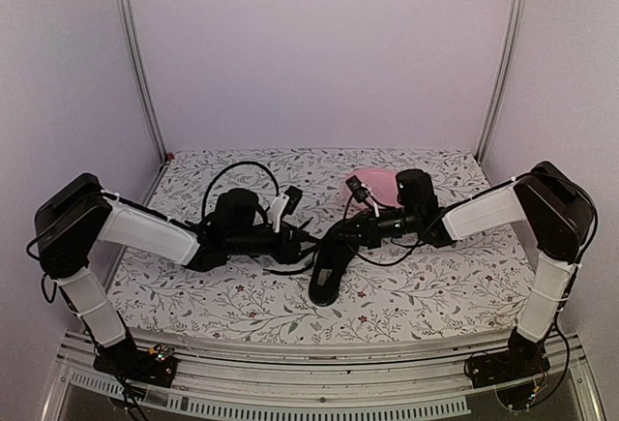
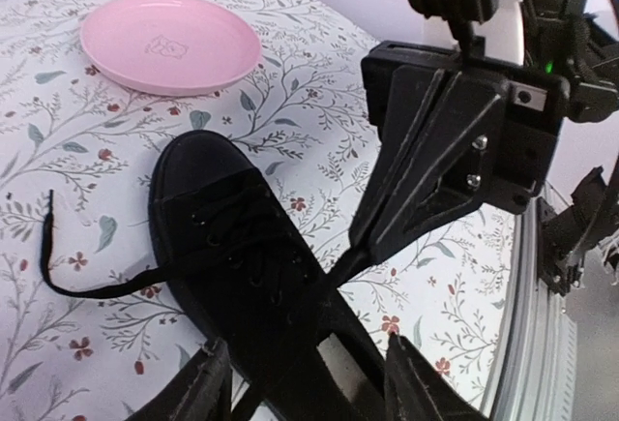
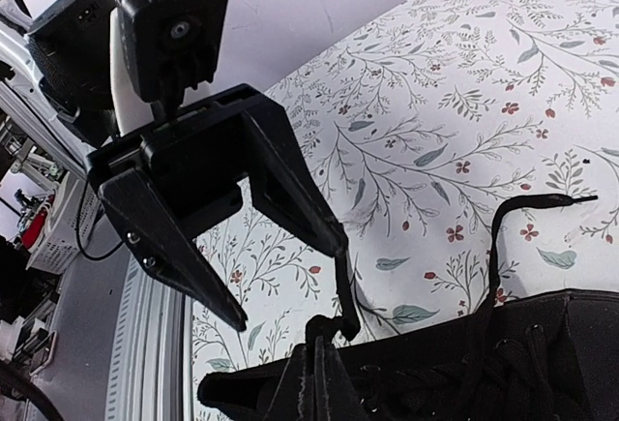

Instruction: Tie the shoes

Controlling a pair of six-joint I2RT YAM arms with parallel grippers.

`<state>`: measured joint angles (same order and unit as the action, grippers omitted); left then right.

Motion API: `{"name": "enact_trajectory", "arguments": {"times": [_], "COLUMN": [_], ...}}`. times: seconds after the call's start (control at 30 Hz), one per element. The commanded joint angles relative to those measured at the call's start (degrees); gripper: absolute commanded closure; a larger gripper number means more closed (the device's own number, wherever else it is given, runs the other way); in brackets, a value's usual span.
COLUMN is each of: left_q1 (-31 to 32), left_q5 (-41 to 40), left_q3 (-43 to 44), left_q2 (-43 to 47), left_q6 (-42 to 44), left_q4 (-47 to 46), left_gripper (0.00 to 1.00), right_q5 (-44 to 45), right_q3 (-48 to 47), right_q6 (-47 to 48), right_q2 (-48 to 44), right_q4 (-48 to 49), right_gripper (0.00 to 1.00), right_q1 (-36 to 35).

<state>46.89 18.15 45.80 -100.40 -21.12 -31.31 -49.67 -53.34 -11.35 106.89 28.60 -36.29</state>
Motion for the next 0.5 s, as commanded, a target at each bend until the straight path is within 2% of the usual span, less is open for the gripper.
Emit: {"name": "enact_trajectory", "arguments": {"times": [0.0, 0.1, 0.2, 0.27, 0.47], "left_q1": [-3.04, -4.94, -6.0, -6.83, -7.26], "left_q5": [-6.68, -11.55, -18.93, -20.72, -22.38], "left_q3": [-1.58, 3.8, 13.65, 19.31, 29.37], "left_q2": [4.64, 1.73, -5.01, -9.45, -19.26], "left_q6": [0.23, 0.04, -0.39, -1.27, -1.57], "left_q4": [2.33, 10.82, 23.36, 29.31, 34.93], "left_gripper": [0.49, 0.49, 0.54, 0.54, 0.5], "right_q5": [2.12, 2.12, 2.34, 2.4, 2.38], "right_q3": [1.96, 2.43, 2.72, 2.86, 2.8], "right_q6": [-0.25, -0.41, -0.92, -1.25, -2.0], "right_q2": [-3.58, -3.87, -3.78, -3.65, -3.28], "right_q4": [2.6, 2.8, 3.44, 3.92, 4.92], "right_gripper": [0.98, 0.98, 0.98, 0.98, 0.98], "right_q1": [0.45, 0.52, 0.52, 0.52, 0.51]}}
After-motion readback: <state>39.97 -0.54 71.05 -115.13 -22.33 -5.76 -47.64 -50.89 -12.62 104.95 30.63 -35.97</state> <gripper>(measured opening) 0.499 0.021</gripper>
